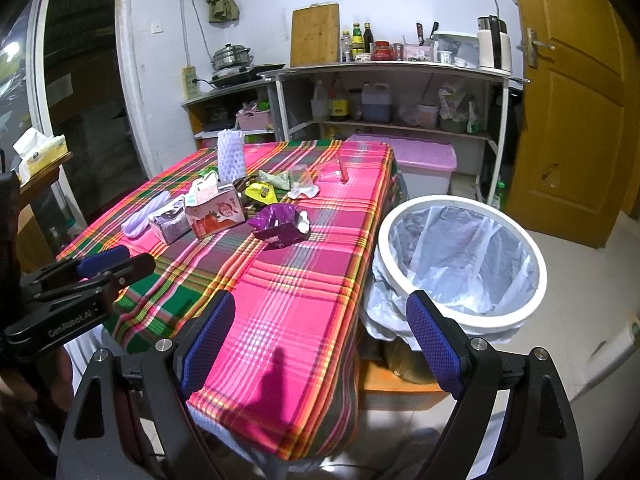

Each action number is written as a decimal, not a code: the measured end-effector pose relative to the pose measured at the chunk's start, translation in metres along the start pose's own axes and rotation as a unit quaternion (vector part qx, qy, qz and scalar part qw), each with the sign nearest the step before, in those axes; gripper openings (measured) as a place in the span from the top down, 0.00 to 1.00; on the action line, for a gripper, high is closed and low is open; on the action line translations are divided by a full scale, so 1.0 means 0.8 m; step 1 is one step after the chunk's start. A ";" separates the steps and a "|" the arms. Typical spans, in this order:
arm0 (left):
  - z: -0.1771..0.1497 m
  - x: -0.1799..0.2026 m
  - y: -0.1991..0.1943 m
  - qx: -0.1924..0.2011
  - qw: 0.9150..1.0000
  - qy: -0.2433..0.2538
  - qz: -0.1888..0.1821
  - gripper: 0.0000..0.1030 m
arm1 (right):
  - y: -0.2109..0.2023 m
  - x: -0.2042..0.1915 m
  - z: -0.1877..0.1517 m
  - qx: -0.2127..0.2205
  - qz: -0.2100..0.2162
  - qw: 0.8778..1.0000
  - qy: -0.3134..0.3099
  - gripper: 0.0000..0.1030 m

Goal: Collect trash
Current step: 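Reach the right gripper to the purple wrapper and close on it, then carry the purple wrapper to the bin with the right gripper while the left carries the grape carton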

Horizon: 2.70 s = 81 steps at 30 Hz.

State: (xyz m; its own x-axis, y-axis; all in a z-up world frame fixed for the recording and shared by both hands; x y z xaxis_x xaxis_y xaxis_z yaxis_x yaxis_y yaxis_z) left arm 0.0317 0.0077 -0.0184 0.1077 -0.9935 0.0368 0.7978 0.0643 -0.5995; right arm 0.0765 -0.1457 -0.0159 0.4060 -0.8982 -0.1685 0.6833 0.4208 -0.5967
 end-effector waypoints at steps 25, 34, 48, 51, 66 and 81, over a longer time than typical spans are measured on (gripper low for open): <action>0.059 -0.102 0.102 -0.017 0.998 -0.008 0.053 0.36 | 0.147 -0.029 0.080 -0.063 0.056 0.995 -0.055 0.15; 0.058 -0.114 0.136 -0.045 0.998 0.017 0.035 0.30 | 0.193 -0.040 0.083 -0.102 0.061 0.990 -0.070 0.15; 0.050 -0.125 0.156 -0.069 0.997 0.004 0.019 0.37 | 0.197 -0.026 0.082 -0.111 0.062 0.991 -0.037 0.62; 0.046 -0.124 0.148 -0.063 0.998 -0.002 0.024 0.37 | 0.191 -0.021 0.081 -0.111 0.067 0.991 -0.023 0.66; 0.038 -0.109 0.085 -0.019 0.999 -0.030 0.028 0.39 | 0.142 -0.012 0.064 -0.090 0.077 0.993 0.001 0.68; 0.049 -0.040 0.043 0.006 1.000 0.000 -0.010 0.40 | 0.086 0.024 0.056 -0.058 0.054 0.996 0.036 0.68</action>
State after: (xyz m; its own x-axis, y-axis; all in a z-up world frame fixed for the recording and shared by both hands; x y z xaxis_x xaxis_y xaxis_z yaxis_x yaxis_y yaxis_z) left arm 0.0789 0.0454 -0.0089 0.0921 -0.9946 0.0486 0.8072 0.0459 -0.5885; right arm 0.1587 -0.1286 -0.0250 0.4258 -0.8572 -0.2897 0.5623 0.5015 -0.6575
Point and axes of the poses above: each gripper's, at about its wrist camera, not at the fingertips, and y roughly the way its jaws point, x to its right, z to its top, the point moved 3 cm from there along y, roughly the way its jaws point, and after that the axes turned 4 degrees about z, right-handed, at the moved point
